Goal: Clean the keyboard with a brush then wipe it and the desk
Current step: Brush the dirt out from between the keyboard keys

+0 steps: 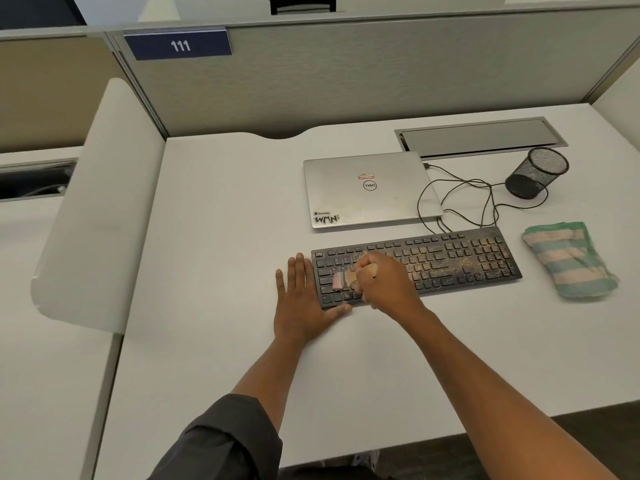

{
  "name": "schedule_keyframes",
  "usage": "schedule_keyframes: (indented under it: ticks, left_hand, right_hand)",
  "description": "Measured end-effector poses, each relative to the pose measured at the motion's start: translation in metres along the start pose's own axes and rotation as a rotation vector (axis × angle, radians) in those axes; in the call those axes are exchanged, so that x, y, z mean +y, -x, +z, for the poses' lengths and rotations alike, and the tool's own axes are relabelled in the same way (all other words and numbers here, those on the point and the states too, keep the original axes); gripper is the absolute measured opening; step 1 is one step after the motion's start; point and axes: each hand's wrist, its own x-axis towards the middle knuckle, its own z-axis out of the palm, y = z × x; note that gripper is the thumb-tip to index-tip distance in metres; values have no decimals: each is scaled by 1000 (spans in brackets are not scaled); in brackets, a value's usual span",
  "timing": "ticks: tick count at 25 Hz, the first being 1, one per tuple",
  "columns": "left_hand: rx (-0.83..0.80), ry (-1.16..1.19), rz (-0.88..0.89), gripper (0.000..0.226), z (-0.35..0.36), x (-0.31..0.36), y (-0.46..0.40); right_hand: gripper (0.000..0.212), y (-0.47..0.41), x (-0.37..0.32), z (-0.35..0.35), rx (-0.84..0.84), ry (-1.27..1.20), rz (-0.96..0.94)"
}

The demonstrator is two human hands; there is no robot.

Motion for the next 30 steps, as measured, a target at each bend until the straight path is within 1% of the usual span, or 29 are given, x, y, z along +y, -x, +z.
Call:
schedule_keyframes:
  ticks: [5,7,9,12,16,18,20,22,24,28,30]
  left_hand:
    - [5,9,2,134,0,0,0]
    - [6,16,4,133,0,0,0]
    - [15,14,9,133,0,0,1]
    - [20,14,4,132,1,-1,0]
    - [9,11,-2,134,2,-1,-1]
    - [10,15,1,134,2,-1,-1]
    - [6,12,3,133,2,-1,-1]
    - [15,8,3,133,3,-2,-1]
    - [17,3,4,132,3,-2,-1]
    - [3,11,6,134,2,-2,-1]
    - [3,18,6,135,1,-1,-1]
  right_hand:
    - [12,0,4,-11,124,97,7]
    - [11,-1,6,-16,107,45,23]
    - [12,2,4,-13,48,-35,47]
    - [13,7,5,-2,12,1,28]
    - [10,4,11,-9,123,64,51]
    - [9,3,15,-15,145,81,54]
    - [10,5,13,-14,107,21,55]
    - [12,11,11,-6,33,-71,85]
    - [13,16,12,0,22,-74,92]
    - [11,13,20,-14,128,59,76]
    - [11,12,22,-22,158,52,74]
